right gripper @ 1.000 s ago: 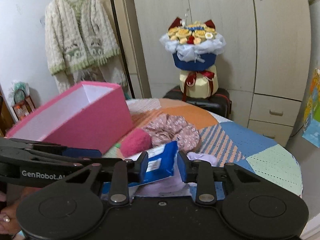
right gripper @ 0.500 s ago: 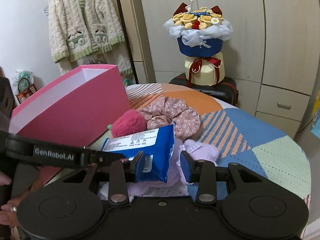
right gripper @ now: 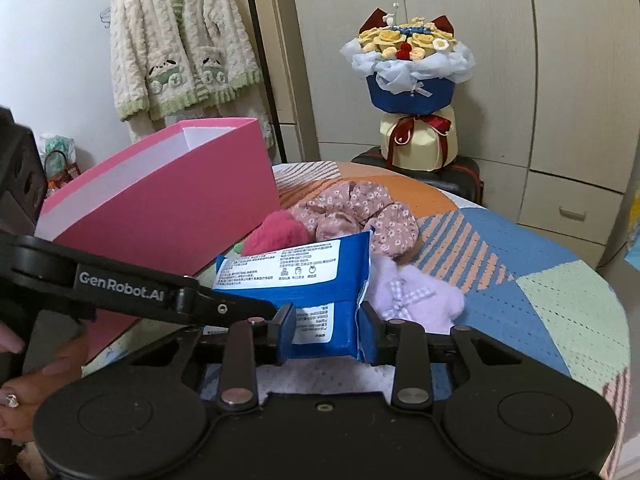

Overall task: Organize soft objects
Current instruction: 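Lift the blue wipes packet with both tools and carry it over the box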

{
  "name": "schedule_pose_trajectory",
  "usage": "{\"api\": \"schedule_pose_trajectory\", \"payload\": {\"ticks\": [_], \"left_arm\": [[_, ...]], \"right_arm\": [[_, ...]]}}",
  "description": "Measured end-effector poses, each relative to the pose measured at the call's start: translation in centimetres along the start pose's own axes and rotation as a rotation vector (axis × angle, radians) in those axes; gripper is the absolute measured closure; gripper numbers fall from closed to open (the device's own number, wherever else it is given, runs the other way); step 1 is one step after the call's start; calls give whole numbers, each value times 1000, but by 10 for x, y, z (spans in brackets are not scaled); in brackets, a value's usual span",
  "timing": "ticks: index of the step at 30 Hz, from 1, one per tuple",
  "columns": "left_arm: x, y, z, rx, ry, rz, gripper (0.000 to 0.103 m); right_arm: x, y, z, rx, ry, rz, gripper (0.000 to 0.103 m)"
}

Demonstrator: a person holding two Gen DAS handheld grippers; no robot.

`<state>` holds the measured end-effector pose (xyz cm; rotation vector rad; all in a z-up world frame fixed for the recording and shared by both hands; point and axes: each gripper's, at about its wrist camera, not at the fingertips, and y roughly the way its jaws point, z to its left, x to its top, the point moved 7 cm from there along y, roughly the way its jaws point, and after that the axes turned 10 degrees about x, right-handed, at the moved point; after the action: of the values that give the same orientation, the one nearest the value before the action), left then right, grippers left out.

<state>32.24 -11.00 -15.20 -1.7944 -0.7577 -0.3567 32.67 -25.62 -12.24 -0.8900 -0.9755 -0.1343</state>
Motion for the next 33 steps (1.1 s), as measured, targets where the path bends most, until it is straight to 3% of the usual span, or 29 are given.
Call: {"api": "schedule_pose_trajectory", "payload": {"ticks": [10, 17, 25, 33], "left_arm": [[-20, -28, -2, -43, 48, 52, 58], [-44, -48, 1, -68, 127, 130, 58], [-71, -82, 3, -108, 285, 188, 58], [-93, -118, 17, -152, 343, 237, 58]], "right_arm": [[-16, -30, 31, -68, 61, 10, 55], [-38, -51, 56, -92, 85, 42, 50], [-63, -74, 95, -113, 111, 86, 47], [-79, -97, 135, -123, 134, 112, 46]]}}
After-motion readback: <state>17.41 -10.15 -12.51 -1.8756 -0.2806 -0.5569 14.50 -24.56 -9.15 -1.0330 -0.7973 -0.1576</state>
